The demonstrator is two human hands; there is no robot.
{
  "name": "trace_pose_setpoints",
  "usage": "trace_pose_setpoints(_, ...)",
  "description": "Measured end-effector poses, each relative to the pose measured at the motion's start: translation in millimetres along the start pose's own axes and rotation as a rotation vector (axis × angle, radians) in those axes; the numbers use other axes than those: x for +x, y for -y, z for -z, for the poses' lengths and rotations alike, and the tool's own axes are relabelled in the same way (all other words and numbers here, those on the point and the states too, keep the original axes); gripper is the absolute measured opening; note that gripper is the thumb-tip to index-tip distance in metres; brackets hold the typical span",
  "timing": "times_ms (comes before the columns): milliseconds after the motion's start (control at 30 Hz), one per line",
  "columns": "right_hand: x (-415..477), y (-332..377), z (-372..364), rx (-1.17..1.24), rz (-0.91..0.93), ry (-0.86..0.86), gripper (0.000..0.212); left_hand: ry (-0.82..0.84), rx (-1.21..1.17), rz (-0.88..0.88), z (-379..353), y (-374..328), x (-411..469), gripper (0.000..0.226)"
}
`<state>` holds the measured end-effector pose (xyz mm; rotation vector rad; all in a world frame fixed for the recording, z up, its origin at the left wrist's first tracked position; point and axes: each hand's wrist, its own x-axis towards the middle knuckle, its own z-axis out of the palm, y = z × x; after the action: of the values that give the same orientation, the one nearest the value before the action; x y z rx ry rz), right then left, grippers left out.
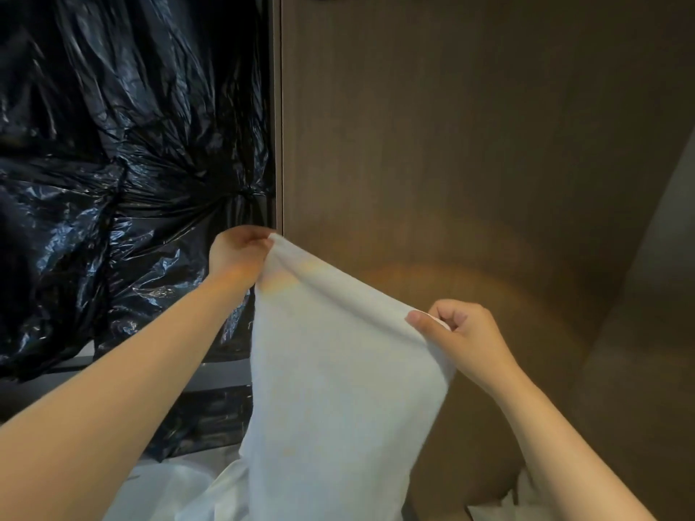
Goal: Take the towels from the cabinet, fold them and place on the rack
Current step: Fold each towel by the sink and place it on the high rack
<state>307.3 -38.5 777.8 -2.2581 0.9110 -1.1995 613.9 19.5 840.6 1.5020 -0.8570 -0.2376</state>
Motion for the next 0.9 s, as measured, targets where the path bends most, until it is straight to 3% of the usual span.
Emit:
trace_pose_setpoints(100, 5.2, -2.6, 18.3, -0.132, 0.038, 0.022, 0.058, -0.105, 0.033, 0.028, 14.6, 12.5, 7.3, 0.026)
trace_pose_setpoints(233, 13.0, -3.6, 40.9, -0.287, 0.049, -0.017, 0.063, -0.128, 0.042, -0.004, 30.8, 18.3, 17.9, 0.025)
trace_pose_setpoints(567, 41.1, 24.1, 60.1, -0.775, 0.171, -0.14, 0.042, -0.206, -0.017, -0.041, 31.5, 13.7, 14.0, 0.027)
trace_pose_setpoints(900, 61.0, 50.3, 77.0, -0.867, 0.187, -0.201, 0.036, -0.248, -0.192, -0.063, 38.0, -8.4, 9.6, 0.026)
